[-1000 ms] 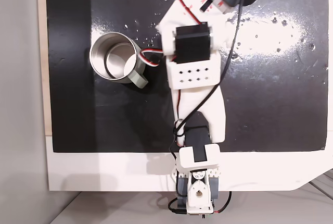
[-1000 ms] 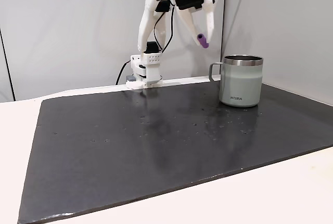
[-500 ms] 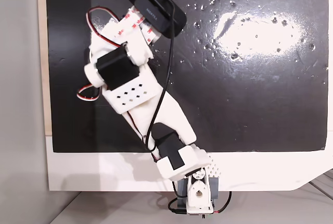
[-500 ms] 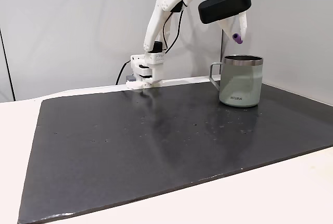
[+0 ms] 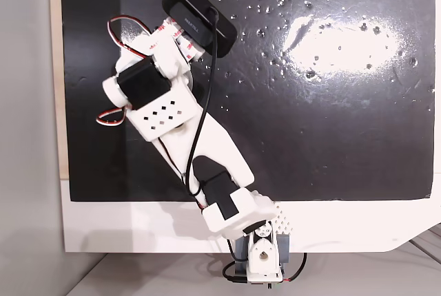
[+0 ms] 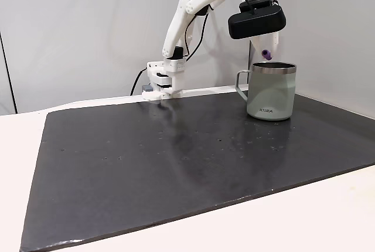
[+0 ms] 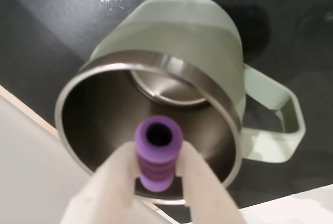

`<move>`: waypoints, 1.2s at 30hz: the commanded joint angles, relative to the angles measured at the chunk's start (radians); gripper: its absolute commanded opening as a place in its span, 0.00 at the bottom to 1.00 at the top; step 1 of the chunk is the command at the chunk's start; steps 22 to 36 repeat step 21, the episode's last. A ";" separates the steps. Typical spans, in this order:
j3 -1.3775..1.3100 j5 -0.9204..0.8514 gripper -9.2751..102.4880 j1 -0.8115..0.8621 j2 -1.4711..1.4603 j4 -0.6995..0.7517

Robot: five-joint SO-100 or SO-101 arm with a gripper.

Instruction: Grasp a pengrip and put it in the cup.

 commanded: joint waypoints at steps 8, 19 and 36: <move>-0.005 0.011 0.21 -0.029 0.002 0.003; 0.023 0.014 0.28 -0.028 0.025 0.003; 0.029 0.012 0.28 -0.026 0.028 0.003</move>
